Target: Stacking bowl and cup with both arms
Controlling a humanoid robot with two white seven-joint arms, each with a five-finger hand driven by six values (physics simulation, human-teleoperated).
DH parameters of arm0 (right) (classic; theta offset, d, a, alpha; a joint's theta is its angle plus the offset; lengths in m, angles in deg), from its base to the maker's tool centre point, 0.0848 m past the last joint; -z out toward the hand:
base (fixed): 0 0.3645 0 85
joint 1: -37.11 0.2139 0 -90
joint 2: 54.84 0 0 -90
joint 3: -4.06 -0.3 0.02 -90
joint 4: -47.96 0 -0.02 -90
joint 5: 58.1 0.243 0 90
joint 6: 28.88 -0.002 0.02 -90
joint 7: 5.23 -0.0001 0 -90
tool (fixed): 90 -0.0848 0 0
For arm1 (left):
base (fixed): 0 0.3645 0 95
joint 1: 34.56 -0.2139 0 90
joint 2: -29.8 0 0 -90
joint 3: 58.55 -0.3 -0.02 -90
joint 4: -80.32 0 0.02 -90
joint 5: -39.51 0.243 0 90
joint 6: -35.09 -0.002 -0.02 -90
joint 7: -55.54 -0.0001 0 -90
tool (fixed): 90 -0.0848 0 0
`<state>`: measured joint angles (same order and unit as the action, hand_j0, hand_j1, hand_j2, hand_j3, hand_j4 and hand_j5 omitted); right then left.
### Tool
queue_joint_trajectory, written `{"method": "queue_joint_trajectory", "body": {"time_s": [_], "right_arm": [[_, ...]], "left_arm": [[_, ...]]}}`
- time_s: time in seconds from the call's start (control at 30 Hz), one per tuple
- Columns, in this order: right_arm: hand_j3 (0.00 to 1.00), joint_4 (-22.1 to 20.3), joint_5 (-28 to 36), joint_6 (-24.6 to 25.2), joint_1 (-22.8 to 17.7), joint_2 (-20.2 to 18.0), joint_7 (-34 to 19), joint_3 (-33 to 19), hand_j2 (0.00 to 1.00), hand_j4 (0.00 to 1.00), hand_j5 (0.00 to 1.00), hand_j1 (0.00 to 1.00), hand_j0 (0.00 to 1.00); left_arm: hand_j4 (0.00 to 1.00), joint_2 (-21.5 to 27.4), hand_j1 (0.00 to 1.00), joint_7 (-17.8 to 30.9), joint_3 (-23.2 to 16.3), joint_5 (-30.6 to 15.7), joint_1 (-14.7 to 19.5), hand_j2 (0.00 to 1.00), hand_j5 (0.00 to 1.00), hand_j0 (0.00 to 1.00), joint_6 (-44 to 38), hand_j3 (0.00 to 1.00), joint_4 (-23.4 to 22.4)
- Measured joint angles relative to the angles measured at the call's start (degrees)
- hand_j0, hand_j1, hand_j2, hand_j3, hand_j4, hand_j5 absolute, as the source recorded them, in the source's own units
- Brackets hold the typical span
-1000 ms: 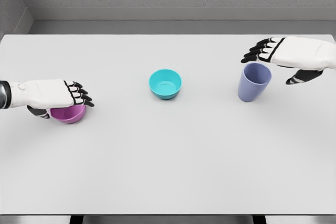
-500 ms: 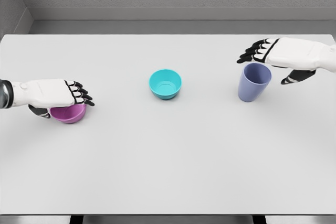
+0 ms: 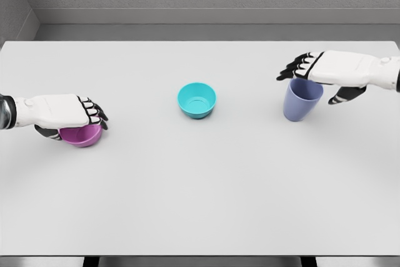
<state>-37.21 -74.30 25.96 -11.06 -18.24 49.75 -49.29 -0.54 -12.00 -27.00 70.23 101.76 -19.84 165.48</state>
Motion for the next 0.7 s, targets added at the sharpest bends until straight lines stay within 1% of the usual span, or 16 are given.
{"method": "queue_joint_trajectory", "body": {"time_s": [0.23,0.3,0.37,0.57,0.7], "right_arm": [[1.00,2.6,-0.6,0.0,0.6,1.4,0.0,0.2,1.00,1.00,1.00,1.00,1.00],[1.00,3.0,-1.0,0.0,0.6,1.6,0.0,0.2,1.00,1.00,1.00,1.00,1.00],[1.00,3.3,-1.3,0.0,0.7,1.7,0.0,0.2,1.00,1.00,1.00,1.00,1.00],[1.00,3.6,-1.6,0.0,1.0,1.9,0.0,0.3,1.00,1.00,1.00,1.00,1.00],[1.00,3.9,-2.0,0.0,1.0,2.2,0.0,0.9,1.00,1.00,1.00,1.00,1.00]], "left_arm": [[0.58,-0.1,0.58,0.0,-0.1,-0.1,0.7,0.58,0.58,0.58,0.0,0.58,0.4],[0.58,-0.3,0.58,0.0,-0.1,-0.3,1.7,0.58,0.58,0.58,0.0,0.58,0.5],[0.58,-1.0,0.58,0.0,0.0,-0.3,3.4,0.58,0.58,0.58,0.0,0.58,0.5],[0.58,-5.4,0.58,0.0,0.0,-0.4,7.3,0.58,0.58,0.58,0.0,0.58,0.3],[0.59,-9.5,0.59,0.0,0.2,-0.5,8.8,0.59,0.59,0.59,0.0,0.59,-0.2]]}}
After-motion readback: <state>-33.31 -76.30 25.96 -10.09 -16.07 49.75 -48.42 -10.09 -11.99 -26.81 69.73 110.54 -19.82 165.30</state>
